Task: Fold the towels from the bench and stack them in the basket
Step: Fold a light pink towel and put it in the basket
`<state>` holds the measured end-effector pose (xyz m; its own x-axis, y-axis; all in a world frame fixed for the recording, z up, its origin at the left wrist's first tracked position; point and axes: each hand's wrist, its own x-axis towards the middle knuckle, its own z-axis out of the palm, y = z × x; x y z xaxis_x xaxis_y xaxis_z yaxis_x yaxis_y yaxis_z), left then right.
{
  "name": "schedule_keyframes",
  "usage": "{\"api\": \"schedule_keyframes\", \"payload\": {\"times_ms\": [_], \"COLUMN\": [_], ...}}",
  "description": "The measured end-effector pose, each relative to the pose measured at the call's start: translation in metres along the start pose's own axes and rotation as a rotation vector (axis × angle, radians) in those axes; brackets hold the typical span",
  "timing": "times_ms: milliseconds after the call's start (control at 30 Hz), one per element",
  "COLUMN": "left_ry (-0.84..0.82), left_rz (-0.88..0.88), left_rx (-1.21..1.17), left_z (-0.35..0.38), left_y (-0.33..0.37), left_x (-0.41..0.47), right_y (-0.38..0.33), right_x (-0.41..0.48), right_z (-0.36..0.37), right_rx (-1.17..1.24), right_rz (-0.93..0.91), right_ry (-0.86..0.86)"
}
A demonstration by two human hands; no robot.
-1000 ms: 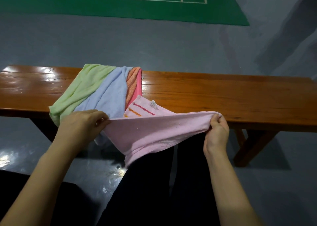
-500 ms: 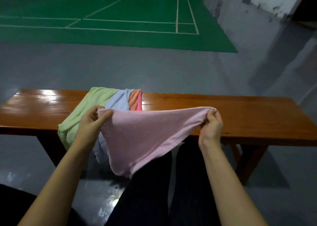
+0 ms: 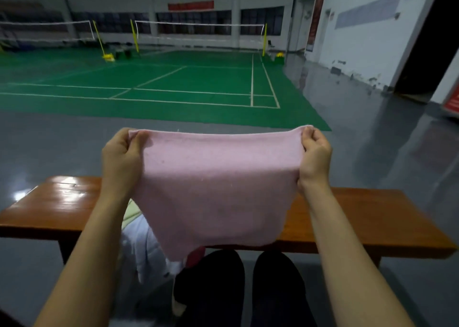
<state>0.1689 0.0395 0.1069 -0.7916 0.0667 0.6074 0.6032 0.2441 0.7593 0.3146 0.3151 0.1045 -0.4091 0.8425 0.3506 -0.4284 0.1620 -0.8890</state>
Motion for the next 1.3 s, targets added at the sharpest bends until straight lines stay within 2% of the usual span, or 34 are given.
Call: {"api": "schedule_keyframes", "payload": {"times_ms": [100, 300, 533, 633, 767, 867, 967, 1067, 1167, 1300], "left_ry": [-0.03, -0.049, 0.099, 0.064, -0.001, -0.138, -0.306, -0.32, -0.322, -0.404], "left_rz": [-0.012, -0.258, 0.019, -0.012, -0.185, -0.325, -0.432, -0.465, -0.488, -0.428], "left_rx": [-0.082, -0.166, -0.215, -0.211, -0.098, 0.035, 0.062, 0.07, 0.065, 0.058], "left_z": [-0.001, 0.046, 0.053, 0.057, 0.068, 0.078, 0.085, 0.088, 0.092, 0.102], "left_y": [0.005, -0.014, 0.046, 0.022, -0.049, -0.1, -0.134, -0.148, -0.143, -0.122], "left_x": [0.007, 0.035, 0.099, 0.072, -0.002, -0.072, -0.12, -0.138, -0.138, -0.133], "right_y": [-0.006, 0.019, -0.031, -0.004, 0.074, 0.127, 0.162, 0.176, 0.177, 0.175], "right_x": [0.008, 0.033, 0.086, 0.075, 0.027, -0.023, -0.066, -0.084, -0.083, -0.077], "right_z": [-0.004, 0.008, 0.034, 0.018, -0.016, -0.046, -0.066, -0.076, -0.078, -0.071], "right_rx": [-0.045, -0.134, 0.074, 0.051, -0.061, -0.163, -0.268, -0.334, -0.417, -0.625], "right_rz": [-0.047, 0.044, -0.037, 0.059, 0.242, 0.374, 0.515, 0.582, 0.579, 0.512], "right_ry": [-0.01, 0.022, 0.121, 0.091, 0.122, 0.167, 0.125, 0.071, -0.049, -0.224]}}
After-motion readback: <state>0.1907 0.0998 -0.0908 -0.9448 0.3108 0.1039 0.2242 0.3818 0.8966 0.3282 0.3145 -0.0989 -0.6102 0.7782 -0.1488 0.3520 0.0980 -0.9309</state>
